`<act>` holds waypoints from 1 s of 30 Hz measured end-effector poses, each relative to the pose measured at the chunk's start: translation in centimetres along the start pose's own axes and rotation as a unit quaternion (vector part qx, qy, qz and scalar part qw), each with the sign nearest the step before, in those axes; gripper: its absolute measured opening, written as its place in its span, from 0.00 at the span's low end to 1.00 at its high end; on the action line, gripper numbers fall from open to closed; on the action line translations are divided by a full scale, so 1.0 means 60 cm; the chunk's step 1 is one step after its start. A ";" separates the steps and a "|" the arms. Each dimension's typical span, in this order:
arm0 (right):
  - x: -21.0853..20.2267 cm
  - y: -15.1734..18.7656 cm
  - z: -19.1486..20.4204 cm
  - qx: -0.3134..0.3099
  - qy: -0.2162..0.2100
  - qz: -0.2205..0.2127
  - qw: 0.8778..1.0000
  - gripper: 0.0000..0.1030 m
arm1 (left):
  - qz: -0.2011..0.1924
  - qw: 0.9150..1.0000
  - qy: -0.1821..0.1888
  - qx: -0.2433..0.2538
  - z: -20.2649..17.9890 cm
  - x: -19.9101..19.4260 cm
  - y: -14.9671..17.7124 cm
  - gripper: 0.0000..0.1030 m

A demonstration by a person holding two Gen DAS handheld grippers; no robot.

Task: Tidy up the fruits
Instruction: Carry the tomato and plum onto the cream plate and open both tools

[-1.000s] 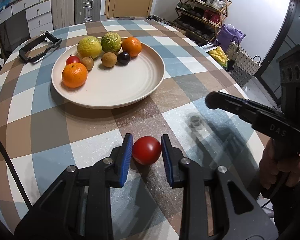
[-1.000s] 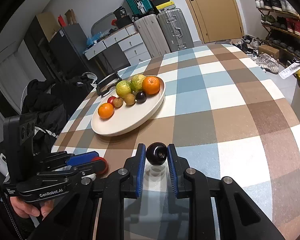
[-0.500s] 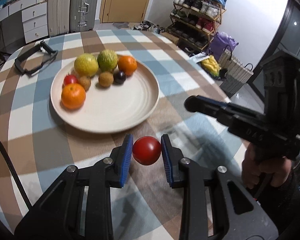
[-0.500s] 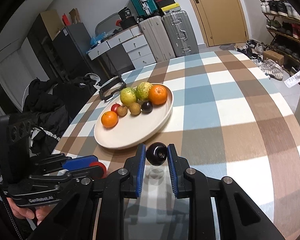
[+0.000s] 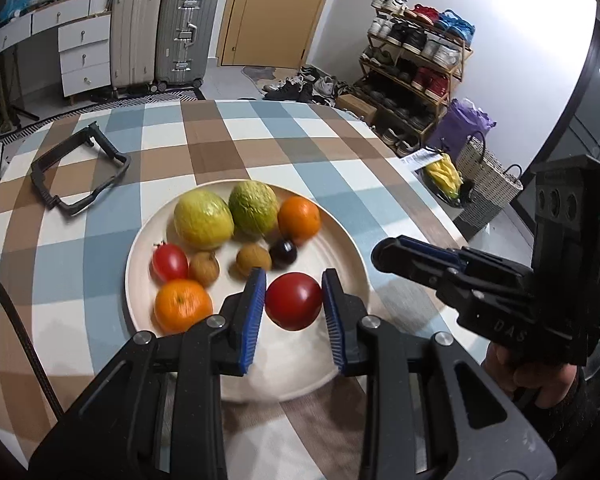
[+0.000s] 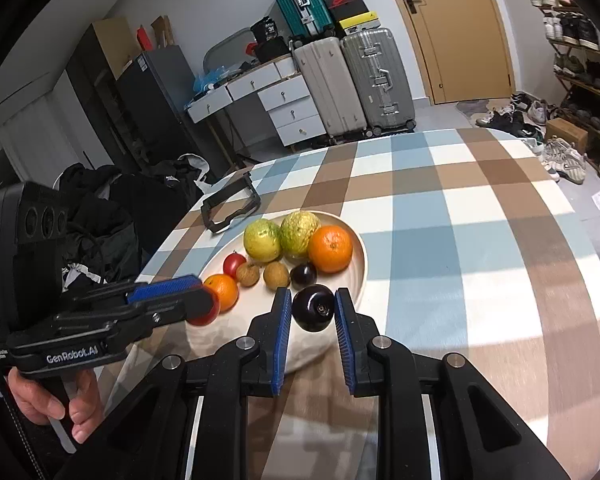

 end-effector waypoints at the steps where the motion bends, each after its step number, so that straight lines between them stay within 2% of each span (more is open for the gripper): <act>1: 0.009 -0.006 -0.002 -0.002 -0.001 0.002 1.000 0.22 | 0.003 1.000 0.002 -0.002 0.002 0.009 -0.004 0.25; 15: 0.079 -0.032 -0.036 0.014 -0.016 0.023 1.000 0.22 | 0.035 0.999 0.021 0.010 -0.010 0.105 -0.009 0.25; 30: 0.101 -0.038 -0.048 0.026 -0.027 0.034 0.999 0.22 | 0.031 0.999 0.026 0.015 -0.016 0.118 -0.016 0.25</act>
Point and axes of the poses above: each gripper's, at about its wrist camera, not at the fingertips, and x roughly the way its jaws point, z to its left, y to its underside, the point moved 3 cm from there along x, roughly the way its jaws point, and after that the axes turned 6 degrees about -x, right-handed, at the moved point
